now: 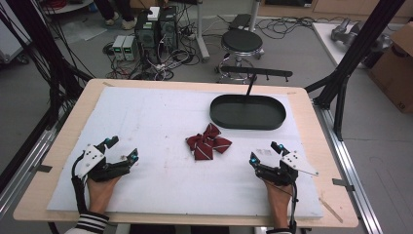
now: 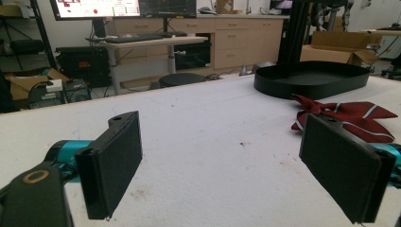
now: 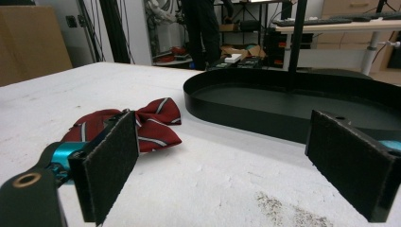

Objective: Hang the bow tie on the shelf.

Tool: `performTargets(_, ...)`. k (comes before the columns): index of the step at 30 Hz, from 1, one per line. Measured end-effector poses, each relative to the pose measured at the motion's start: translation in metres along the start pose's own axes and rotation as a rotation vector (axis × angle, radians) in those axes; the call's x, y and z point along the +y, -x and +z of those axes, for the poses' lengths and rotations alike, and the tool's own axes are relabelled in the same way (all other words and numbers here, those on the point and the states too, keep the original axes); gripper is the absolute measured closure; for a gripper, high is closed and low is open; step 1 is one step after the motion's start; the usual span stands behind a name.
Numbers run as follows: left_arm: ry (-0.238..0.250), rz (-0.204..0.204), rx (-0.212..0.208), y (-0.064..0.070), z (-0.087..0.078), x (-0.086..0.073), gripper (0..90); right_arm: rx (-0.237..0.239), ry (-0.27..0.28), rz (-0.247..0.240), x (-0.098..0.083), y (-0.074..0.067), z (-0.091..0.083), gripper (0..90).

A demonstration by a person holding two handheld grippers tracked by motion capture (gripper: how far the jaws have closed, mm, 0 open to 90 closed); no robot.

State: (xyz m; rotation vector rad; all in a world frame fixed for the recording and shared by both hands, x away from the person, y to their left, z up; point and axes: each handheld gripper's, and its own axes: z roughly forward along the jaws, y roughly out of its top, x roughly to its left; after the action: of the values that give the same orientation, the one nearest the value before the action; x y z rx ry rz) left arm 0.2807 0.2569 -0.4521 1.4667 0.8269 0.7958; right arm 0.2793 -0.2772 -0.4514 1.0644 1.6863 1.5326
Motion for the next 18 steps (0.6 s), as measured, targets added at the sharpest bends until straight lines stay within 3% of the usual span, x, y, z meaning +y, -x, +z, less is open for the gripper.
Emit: performTargets(18, -0.008, -0.003, -0.001, -0.0003, 0.0007, 0.0003, 14.4, 0.016, 0.01, 0.009, -0.0001, 0.0013, -0.0012, 9.6)
